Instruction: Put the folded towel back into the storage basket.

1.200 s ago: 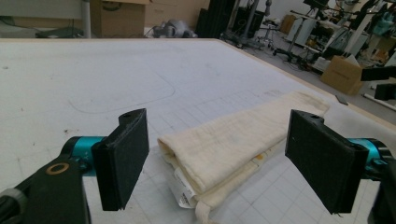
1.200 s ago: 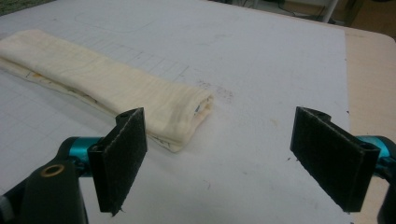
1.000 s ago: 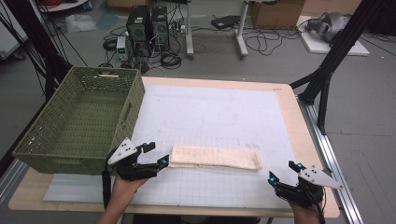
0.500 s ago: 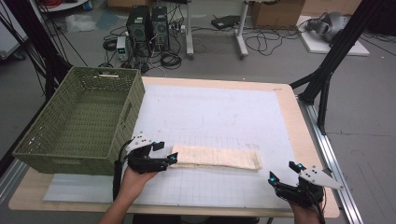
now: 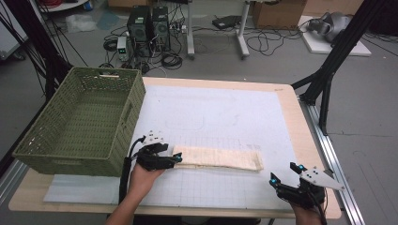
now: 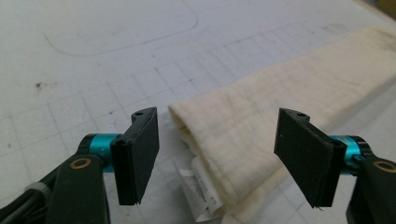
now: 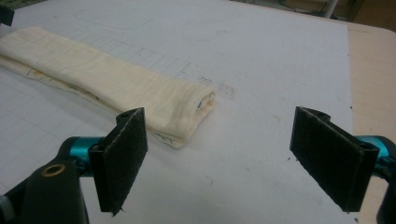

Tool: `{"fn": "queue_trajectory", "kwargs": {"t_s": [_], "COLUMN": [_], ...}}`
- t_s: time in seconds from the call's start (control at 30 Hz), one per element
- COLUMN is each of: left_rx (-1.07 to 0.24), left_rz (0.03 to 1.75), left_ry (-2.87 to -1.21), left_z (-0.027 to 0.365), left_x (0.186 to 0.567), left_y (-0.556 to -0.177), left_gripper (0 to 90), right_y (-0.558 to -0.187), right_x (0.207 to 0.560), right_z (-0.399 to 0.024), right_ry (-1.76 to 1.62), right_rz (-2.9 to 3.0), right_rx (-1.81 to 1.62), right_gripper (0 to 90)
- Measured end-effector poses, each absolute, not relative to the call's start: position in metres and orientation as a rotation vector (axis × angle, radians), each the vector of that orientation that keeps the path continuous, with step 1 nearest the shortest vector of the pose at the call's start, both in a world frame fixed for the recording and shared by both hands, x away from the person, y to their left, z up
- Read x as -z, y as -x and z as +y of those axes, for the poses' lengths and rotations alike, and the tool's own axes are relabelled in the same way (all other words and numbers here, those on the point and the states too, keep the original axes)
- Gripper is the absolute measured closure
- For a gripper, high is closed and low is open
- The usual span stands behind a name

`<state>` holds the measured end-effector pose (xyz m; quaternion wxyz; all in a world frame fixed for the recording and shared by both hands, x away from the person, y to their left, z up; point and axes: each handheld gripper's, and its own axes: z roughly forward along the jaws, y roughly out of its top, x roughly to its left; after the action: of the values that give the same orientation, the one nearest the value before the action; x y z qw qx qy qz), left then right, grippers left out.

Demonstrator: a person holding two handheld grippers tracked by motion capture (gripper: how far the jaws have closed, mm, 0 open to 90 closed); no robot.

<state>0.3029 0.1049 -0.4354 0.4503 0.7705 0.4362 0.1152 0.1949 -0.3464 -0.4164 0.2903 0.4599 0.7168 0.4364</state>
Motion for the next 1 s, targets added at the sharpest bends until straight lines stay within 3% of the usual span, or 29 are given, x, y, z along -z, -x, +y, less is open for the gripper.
{"fn": "queue_trajectory", "kwargs": {"t_s": [0.4,0.43,0.47,0.5,0.53,0.7,0.8,1.0], "left_rx": [-0.370,-0.370,-0.366,-0.356,-0.347,-0.310,-0.293,-0.325], "left_rz": [1.043,1.039,1.030,1.016,1.002,1.014,0.997,0.910], "left_ry": [-2.022,-2.018,-2.022,-2.018,-2.020,-1.986,-1.985,-1.980], "left_z": [0.093,0.092,0.091,0.089,0.088,0.089,0.090,0.095], "left_x": [0.448,0.449,0.449,0.449,0.449,0.451,0.451,0.449], "left_y": [-0.294,-0.293,-0.292,-0.291,-0.290,-0.290,-0.289,-0.279], "left_gripper": [45.2,48.2,58.3,58.3,69.3,73.1,80.9,82.3], "right_y": [-0.196,-0.196,-0.197,-0.197,-0.196,-0.196,-0.198,-0.199], "right_x": [0.417,0.417,0.418,0.418,0.417,0.417,0.418,0.417], "right_z": [-0.345,-0.345,-0.346,-0.346,-0.345,-0.345,-0.343,-0.336], "right_ry": [-1.222,-1.226,-1.225,-1.225,-1.221,-1.223,-1.224,-1.195], "right_rz": [1.924,1.922,1.919,1.919,1.919,1.918,1.924,1.945], "right_rx": [-1.159,-1.160,-1.163,-1.163,-1.162,-1.173,-1.176,-1.171], "right_gripper": [17.7,17.6,17.6,17.6,17.7,17.6,17.6,19.4]}}
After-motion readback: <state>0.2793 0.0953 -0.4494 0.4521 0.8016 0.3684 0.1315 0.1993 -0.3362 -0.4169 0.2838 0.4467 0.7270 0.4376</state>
